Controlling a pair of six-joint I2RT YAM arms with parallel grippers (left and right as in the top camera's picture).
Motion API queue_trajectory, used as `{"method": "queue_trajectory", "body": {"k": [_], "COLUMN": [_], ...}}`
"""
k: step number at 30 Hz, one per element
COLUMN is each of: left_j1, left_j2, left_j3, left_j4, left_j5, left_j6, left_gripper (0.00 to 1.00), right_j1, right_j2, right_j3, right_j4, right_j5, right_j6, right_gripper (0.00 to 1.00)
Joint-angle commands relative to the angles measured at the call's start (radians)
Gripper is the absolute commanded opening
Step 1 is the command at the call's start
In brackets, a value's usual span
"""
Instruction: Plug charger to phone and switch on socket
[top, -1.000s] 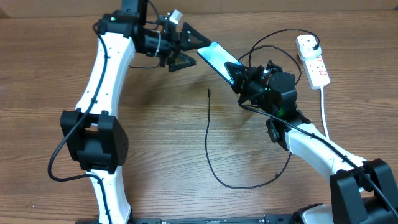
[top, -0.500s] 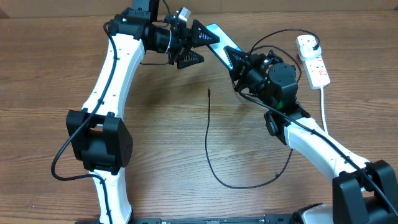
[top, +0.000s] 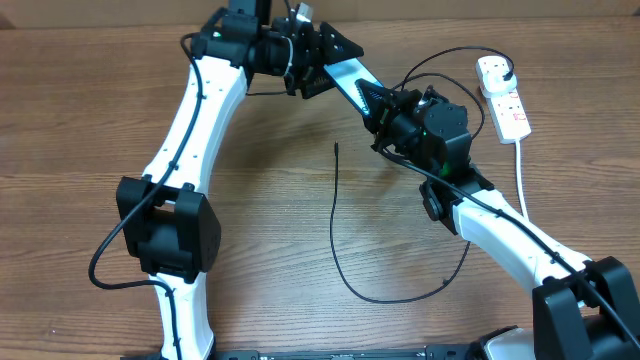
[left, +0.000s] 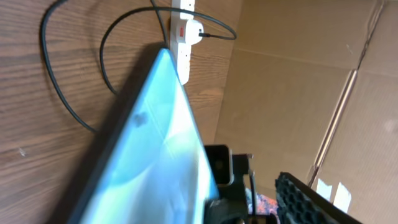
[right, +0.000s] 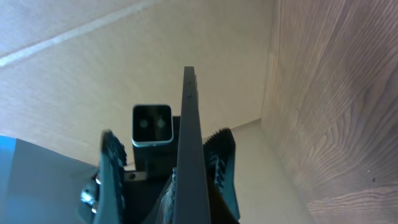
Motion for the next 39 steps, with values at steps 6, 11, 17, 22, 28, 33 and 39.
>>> {"method": "queue_trajectory", "body": {"k": [6,11,17,22,28,33,39], "left_j1": [-0.026,-0.026,-0.027,-0.034,-0.041,-0.044,-0.044], "left_j2": [0.001,0.001,0.001,0.001,0.001,0.001,0.001], "left_j3": [0.018,0.018,0.018,0.018,0.018,0.018,0.018], "left_j4": [0.015,0.018,0.074,0.079,0.097,0.097,0.098], "left_j5": [-0.071,-0.125,-0.144,-0.185,-0.198,-0.204,-0.209], "left_j6": [-0.133,-0.214,-0.279,-0.309,-0.32,-0.32,-0.319], "left_gripper": [0.52,0.45,0.42,0.35,0.27,0.26,0.05], "right_j1": [0.028,0.028,0.029,0.029,0.043,0.043,0.043], "right_j2": [-0.008,-0.008,-0.008,-0.008,-0.008,-0.008,-0.008], "right_j3": [0.046,0.046,0.046,0.046,0.046,0.046,0.046], "right_j4": [0.01,0.01,0.01,0.01,0.011,0.011,0.009], "right_j5": [0.04,0.027,0.023,0.01,0.002,-0.004,-0.022], "right_j6": [0.008,0.053,0.057,0.057,0.056,0.056,0.056], "right_gripper": [0.04,0.04,0.04,0.04,0.04,0.04,0.04]}}
